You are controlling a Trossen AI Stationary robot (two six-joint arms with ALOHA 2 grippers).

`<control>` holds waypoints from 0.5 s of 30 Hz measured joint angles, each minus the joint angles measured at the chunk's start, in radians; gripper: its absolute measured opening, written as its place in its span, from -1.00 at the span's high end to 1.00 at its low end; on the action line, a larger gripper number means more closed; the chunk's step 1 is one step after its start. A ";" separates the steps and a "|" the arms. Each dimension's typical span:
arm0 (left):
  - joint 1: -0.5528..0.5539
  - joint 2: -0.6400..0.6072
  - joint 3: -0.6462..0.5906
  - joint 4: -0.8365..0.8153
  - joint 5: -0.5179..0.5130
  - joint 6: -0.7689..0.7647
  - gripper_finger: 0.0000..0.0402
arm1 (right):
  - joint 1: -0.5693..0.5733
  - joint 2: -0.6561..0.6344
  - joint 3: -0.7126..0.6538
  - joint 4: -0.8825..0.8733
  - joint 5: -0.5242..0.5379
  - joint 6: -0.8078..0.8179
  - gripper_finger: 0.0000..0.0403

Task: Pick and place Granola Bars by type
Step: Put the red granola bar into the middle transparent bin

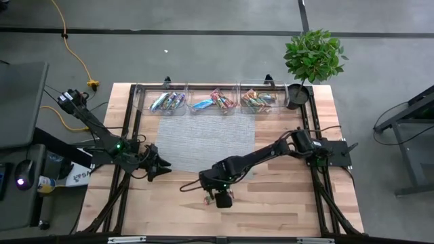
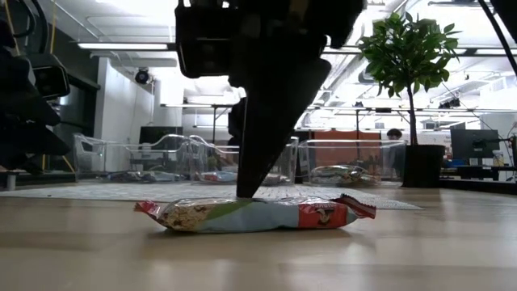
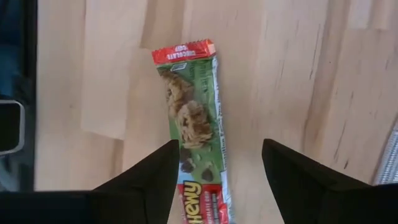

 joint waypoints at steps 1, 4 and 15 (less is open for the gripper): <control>0.000 0.000 0.000 0.000 0.000 0.000 -0.03 | 0.006 0.000 0.000 -0.001 0.013 -0.014 -0.07; 0.000 0.000 0.000 0.000 0.000 0.000 -0.03 | 0.028 0.000 0.000 0.000 0.064 -0.060 -0.07; 0.000 0.000 0.000 0.000 0.000 -0.008 -0.03 | 0.093 0.000 0.000 0.036 0.236 -0.132 -0.07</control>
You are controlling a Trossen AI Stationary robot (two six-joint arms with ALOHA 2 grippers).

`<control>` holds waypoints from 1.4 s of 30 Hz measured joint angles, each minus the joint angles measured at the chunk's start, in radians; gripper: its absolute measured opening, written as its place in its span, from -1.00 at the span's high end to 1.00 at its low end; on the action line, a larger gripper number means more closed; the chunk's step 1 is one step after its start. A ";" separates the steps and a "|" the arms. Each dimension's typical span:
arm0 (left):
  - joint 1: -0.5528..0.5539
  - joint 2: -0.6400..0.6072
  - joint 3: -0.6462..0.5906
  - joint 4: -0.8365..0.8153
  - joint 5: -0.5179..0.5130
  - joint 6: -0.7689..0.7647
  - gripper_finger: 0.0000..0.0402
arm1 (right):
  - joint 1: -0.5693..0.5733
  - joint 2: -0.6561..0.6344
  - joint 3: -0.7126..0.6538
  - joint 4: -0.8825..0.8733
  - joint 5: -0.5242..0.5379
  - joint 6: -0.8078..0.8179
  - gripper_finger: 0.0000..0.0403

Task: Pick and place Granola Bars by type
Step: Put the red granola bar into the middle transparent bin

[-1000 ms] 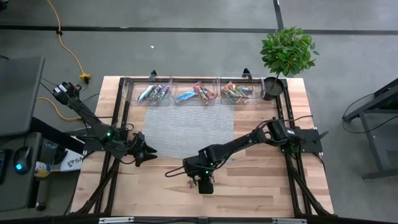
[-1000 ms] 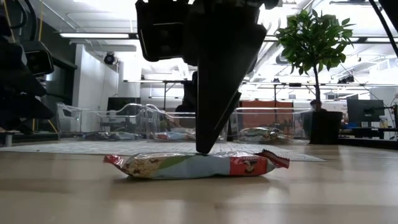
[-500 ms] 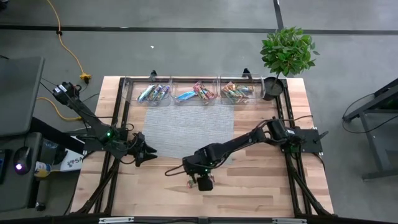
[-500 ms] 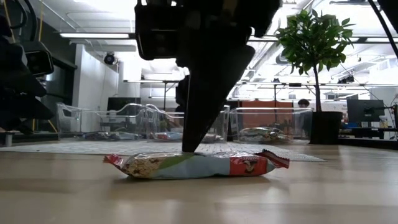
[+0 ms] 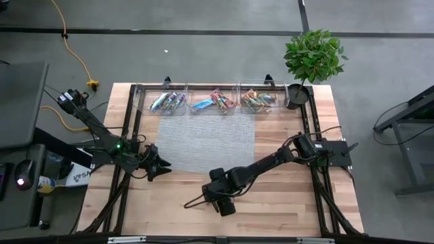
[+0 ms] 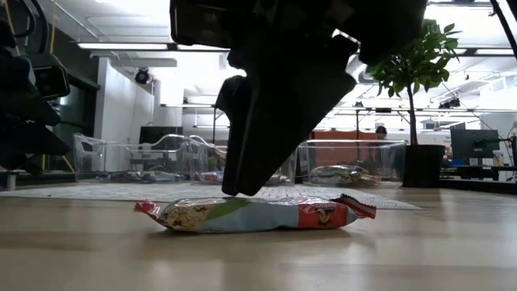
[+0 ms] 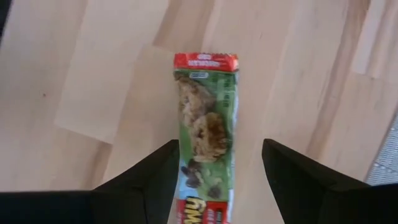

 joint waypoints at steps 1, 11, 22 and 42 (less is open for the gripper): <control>0.000 0.000 0.000 0.000 0.000 0.000 -0.03 | 0.001 0.000 -0.001 0.003 -0.002 0.007 -0.07; 0.000 0.000 0.000 0.000 0.002 -0.003 -0.03 | 0.021 -0.002 -0.089 0.079 0.004 0.069 -0.07; 0.000 0.000 0.000 -0.002 0.003 -0.003 -0.03 | 0.021 -0.004 -0.108 0.102 0.030 0.099 0.05; 0.000 0.000 0.000 -0.001 0.003 -0.004 -0.03 | -0.016 -0.046 -0.116 0.091 0.099 0.100 0.53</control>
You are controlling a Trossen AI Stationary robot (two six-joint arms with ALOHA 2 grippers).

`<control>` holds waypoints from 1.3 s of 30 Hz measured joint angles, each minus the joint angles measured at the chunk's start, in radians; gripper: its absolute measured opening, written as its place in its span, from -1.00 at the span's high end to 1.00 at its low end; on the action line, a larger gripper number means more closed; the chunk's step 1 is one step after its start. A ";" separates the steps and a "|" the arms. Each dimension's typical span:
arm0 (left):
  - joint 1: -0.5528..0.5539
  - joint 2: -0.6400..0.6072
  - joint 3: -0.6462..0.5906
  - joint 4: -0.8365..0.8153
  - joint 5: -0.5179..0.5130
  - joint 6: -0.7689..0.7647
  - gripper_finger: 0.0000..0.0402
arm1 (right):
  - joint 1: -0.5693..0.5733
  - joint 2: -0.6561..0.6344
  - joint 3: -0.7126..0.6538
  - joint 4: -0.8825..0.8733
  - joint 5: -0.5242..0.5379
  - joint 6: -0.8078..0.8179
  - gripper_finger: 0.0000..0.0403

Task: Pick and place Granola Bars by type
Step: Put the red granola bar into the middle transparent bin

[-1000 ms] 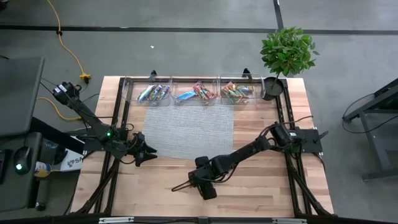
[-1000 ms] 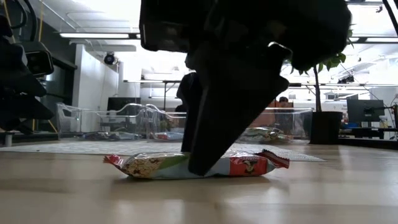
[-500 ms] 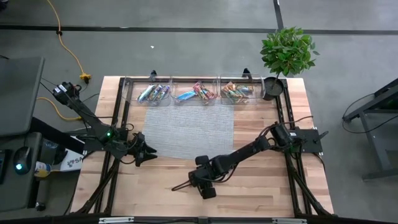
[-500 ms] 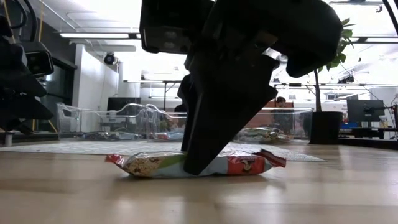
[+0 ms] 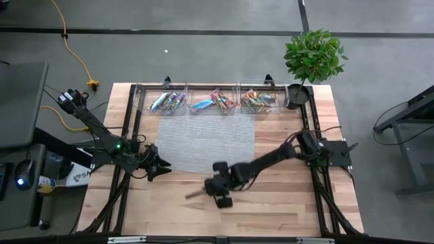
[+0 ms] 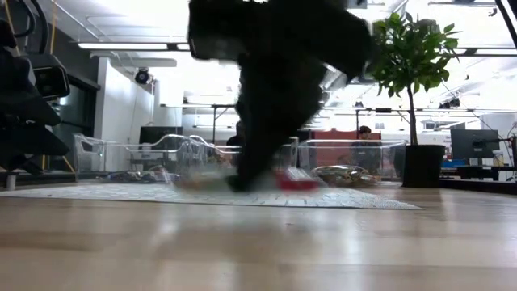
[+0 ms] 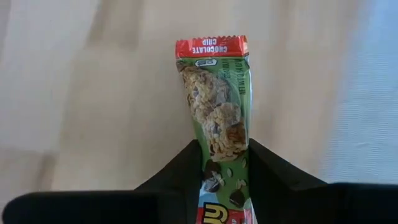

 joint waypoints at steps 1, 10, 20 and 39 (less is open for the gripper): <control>0.000 0.000 0.000 0.000 0.000 -0.002 -0.03 | -0.014 -0.017 0.002 0.000 0.014 0.001 0.53; 0.000 0.000 0.000 0.000 -0.008 -0.015 -0.03 | -0.218 -0.167 0.088 -0.007 0.157 -0.070 0.53; 0.000 0.000 0.000 0.008 -0.037 -0.032 -0.03 | -0.588 -0.220 0.171 -0.013 0.137 -0.212 0.53; 0.000 0.000 0.000 0.006 -0.131 -0.049 -0.03 | -0.877 -0.206 0.169 -0.027 -0.118 -0.342 0.42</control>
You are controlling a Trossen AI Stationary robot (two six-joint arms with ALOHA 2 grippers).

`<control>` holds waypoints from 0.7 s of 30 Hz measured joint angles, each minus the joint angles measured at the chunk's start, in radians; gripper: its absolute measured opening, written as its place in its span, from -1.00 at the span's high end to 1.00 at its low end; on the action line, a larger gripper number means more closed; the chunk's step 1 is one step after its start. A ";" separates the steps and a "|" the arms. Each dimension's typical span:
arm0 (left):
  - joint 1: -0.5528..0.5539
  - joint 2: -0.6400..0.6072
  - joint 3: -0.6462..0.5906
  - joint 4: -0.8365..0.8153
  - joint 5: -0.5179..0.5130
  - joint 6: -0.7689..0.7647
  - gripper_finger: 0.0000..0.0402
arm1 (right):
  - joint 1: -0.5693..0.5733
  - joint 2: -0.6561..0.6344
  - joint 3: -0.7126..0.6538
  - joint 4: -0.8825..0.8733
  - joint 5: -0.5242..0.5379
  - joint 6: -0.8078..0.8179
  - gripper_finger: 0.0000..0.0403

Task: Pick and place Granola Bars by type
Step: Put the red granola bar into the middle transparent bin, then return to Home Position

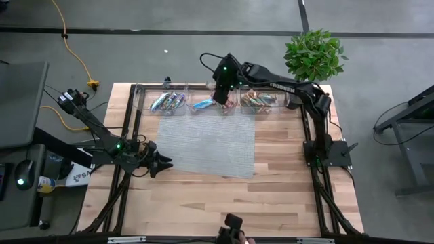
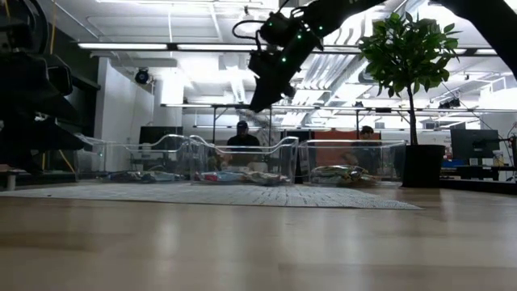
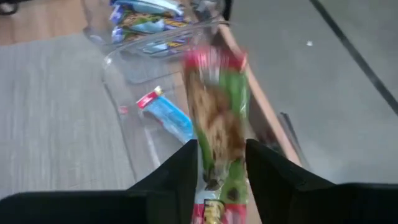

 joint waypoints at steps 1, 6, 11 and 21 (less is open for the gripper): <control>0.000 0.000 0.000 0.001 0.002 0.000 -0.03 | 0.000 0.008 0.000 0.004 -0.011 -0.005 0.39; 0.000 0.000 0.001 0.029 0.008 0.030 -0.03 | -0.005 0.019 0.000 0.015 -0.034 -0.025 0.24; 0.043 0.000 0.041 0.030 0.064 0.243 -0.03 | -0.006 0.019 0.000 0.047 -0.141 -0.014 0.17; 0.557 0.002 0.104 0.134 0.494 0.599 -0.03 | 0.043 0.006 0.002 0.034 -0.247 -0.002 0.17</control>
